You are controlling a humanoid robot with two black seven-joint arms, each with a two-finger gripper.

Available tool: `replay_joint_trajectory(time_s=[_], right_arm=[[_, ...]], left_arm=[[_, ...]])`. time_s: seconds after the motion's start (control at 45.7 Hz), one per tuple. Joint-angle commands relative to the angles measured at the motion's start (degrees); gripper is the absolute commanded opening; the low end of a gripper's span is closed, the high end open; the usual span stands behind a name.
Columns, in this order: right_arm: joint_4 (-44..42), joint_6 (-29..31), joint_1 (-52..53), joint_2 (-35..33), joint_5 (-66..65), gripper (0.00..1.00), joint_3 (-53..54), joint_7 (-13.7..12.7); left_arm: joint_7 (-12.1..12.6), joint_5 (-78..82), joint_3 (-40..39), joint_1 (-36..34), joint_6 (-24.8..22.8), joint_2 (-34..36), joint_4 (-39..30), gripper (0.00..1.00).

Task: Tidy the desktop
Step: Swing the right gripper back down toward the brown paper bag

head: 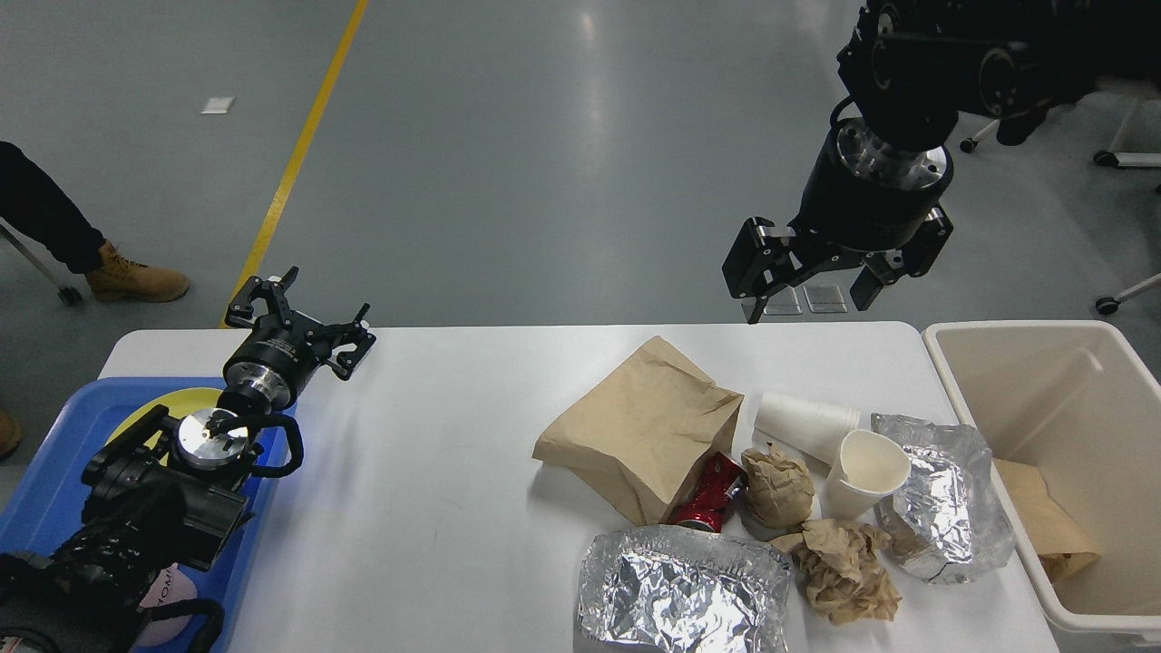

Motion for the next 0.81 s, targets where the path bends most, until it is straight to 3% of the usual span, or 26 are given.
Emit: replay_joint_trajectory(time_s=[0.0, 0.438, 0.635, 0.788], right_arm=[[-0.33, -0.01, 0.57, -0.24, -0.02, 1.0, -0.13, 0.0], [0.64, -0.01, 0.13, -0.59, -1.08, 1.0, -0.4, 0.0], [-0.06, -0.01, -4.69, -2.08, -0.99, 1.0, -3.38, -0.09], [2.21, -13.5, -10.67, -7.0, -1.08, 1.0, -4.0, -0.79]], left_arm=[[0.0, 0.0, 0.0, 0.0, 0.0, 0.0, 0.0, 0.96], [0.0, 0.0, 0.0, 0.0, 0.0, 0.0, 0.0, 0.96], [0.0, 0.0, 0.0, 0.0, 0.0, 0.0, 0.0, 0.96], [0.0, 0.0, 0.0, 0.0, 0.0, 0.0, 0.0, 0.96]])
